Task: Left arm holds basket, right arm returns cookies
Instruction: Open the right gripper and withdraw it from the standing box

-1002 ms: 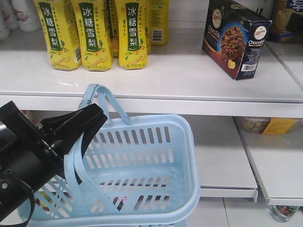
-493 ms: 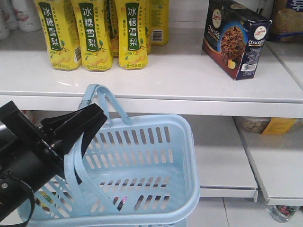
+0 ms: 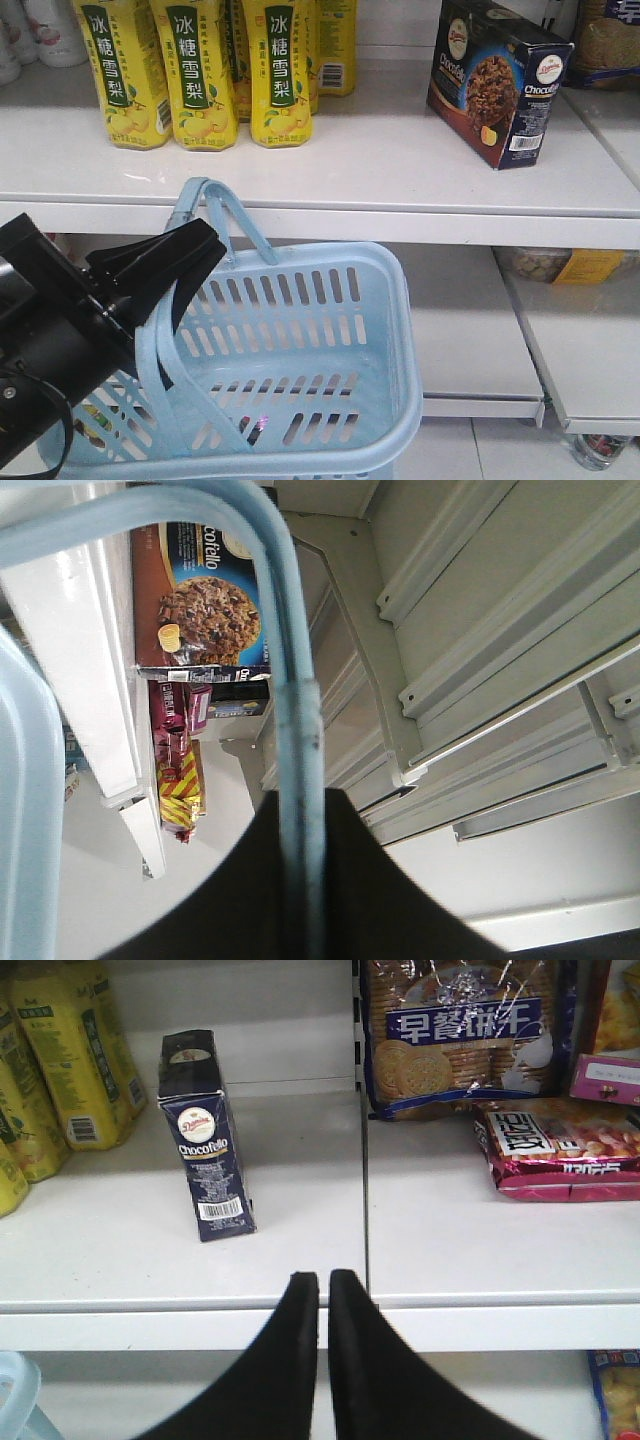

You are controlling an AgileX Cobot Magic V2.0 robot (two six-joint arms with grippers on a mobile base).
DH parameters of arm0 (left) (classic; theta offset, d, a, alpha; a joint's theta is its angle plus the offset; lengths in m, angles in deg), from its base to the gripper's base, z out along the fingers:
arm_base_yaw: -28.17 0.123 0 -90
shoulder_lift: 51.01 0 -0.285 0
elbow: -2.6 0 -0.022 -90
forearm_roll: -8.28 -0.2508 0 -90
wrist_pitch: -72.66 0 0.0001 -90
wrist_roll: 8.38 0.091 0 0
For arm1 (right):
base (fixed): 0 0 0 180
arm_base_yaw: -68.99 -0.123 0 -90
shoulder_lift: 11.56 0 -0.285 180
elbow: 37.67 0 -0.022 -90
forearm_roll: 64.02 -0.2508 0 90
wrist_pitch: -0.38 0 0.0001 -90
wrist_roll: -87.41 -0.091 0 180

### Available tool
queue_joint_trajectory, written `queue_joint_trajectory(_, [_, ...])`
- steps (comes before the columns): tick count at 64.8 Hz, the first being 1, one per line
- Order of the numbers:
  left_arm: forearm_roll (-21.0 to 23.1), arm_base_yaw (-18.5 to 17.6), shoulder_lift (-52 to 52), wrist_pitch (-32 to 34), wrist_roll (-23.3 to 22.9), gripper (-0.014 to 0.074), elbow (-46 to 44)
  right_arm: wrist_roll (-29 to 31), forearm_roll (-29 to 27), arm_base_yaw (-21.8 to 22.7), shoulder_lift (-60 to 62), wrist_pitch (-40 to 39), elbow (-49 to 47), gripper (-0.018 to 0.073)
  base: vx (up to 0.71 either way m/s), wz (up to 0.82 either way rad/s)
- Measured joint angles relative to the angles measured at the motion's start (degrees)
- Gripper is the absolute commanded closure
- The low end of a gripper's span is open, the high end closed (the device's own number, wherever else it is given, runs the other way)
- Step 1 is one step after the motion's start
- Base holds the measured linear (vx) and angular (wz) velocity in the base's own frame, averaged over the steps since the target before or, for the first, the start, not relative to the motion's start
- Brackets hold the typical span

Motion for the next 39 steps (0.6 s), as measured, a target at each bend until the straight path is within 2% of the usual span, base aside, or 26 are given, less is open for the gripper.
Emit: queue_joint_trajectory(39, [0.0, 0.0, 0.0, 0.0, 0.0, 0.0596, 0.0, 0.07, 0.0, 0.0, 0.19, 1.09, 0.0, 0.0562, 0.0, 0.0])
